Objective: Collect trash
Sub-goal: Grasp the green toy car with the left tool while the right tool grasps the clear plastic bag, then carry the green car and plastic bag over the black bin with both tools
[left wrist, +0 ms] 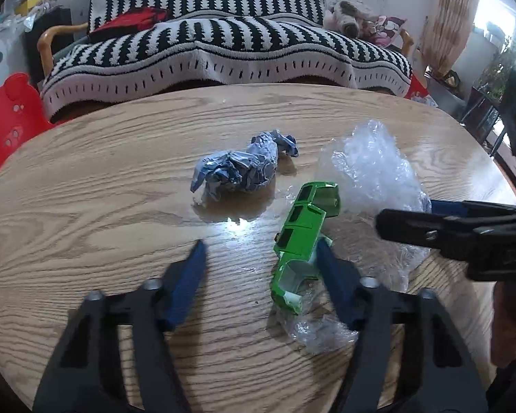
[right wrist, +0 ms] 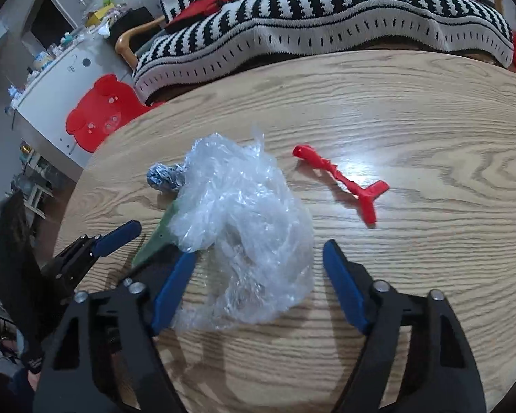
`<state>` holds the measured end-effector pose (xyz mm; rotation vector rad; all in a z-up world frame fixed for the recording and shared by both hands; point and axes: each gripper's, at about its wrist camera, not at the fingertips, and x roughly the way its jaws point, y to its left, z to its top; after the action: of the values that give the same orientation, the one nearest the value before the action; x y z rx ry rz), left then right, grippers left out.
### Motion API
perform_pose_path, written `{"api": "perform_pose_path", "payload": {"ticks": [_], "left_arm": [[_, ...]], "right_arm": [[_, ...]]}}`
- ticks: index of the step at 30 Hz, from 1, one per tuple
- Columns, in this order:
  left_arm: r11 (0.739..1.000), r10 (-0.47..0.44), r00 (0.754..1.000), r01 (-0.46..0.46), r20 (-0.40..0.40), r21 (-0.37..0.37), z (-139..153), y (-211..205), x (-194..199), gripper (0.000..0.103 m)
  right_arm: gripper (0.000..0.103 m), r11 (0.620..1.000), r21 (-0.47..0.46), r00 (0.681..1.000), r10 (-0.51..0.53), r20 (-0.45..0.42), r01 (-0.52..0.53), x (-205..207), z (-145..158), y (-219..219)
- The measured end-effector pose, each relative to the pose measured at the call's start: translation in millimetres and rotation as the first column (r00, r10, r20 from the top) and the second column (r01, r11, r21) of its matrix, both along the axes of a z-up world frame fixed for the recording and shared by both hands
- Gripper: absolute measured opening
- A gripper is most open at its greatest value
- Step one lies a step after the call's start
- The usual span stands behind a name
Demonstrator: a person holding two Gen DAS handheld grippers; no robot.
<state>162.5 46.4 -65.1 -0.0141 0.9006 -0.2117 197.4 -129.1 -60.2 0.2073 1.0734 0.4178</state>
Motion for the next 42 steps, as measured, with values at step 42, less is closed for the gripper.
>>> {"api": "perform_pose_path", "payload": {"ticks": [42], "left_arm": [[0.865, -0.496, 0.863, 0.500, 0.099, -0.026, 86.0, -328.4, -119.6, 0.010]], "right_arm": [[0.015, 0.835, -0.025, 0.816, -0.531, 0.230, 0.550, -227.2, 79.5, -389.0]]}}
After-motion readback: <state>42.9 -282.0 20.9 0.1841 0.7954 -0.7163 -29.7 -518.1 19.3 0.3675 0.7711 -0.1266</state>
